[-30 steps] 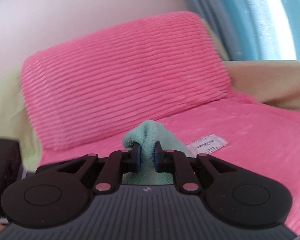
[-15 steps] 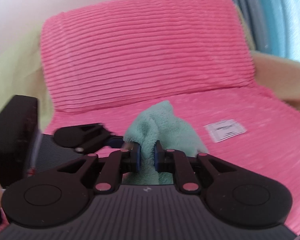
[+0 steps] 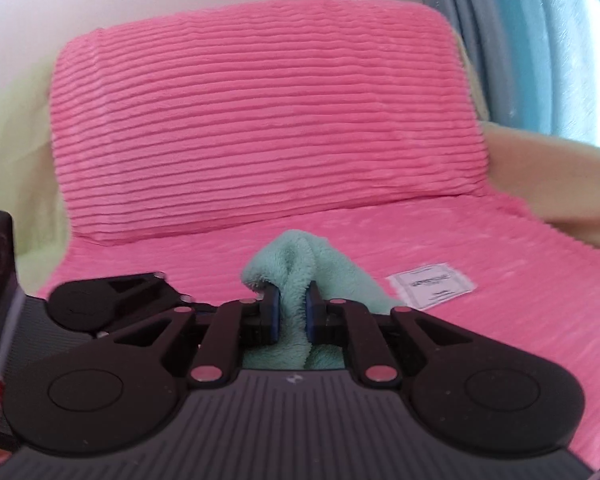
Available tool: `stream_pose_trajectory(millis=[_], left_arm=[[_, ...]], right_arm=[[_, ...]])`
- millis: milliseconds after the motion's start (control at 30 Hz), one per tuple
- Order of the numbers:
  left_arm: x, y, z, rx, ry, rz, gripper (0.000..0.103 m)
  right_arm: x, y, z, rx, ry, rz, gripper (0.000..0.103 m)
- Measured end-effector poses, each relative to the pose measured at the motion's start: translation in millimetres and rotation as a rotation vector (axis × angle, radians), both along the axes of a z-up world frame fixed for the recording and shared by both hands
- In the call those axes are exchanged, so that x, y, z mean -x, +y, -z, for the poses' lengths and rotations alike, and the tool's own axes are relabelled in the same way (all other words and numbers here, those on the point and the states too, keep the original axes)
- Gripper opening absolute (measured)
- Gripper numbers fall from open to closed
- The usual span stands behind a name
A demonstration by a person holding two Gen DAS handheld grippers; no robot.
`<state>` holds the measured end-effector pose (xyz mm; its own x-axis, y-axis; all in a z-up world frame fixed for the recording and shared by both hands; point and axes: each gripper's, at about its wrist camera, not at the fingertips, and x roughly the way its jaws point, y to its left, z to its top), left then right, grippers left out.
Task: Clean container
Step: 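Hold the jar upright in the left tool while the right tool wipes its lid with the cloth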
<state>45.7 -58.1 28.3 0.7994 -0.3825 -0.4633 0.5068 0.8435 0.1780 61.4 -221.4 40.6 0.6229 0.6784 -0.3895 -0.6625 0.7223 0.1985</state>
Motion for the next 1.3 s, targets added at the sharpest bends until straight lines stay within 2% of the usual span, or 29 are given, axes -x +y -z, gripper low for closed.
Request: stream_pose_trajectory(millis=[567, 633, 800, 1100, 1300], left_arm=[[-3, 4, 3, 0.021, 0.003, -0.001, 0.085], [-5, 4, 2, 0.022, 0.002, -0.002, 0.085], [-7, 3, 2, 0.021, -0.001, -0.003, 0.085], [-7, -1, 1, 0.005, -0.014, 0.011, 0.085], [-3, 3, 4, 0.027, -0.001, 0.002, 0.085]], right_arm=[[8, -7, 0, -0.022, 0.044, -0.045, 0.011], [4, 9, -4, -0.009, 0.015, -0.026, 0.010], [1, 13, 0, 0.077, -0.088, 0.065, 0.009], [12, 7, -3, 0.089, -0.066, 0.041, 0.009], [19, 3, -5, 0.095, -0.049, 0.021, 0.011]])
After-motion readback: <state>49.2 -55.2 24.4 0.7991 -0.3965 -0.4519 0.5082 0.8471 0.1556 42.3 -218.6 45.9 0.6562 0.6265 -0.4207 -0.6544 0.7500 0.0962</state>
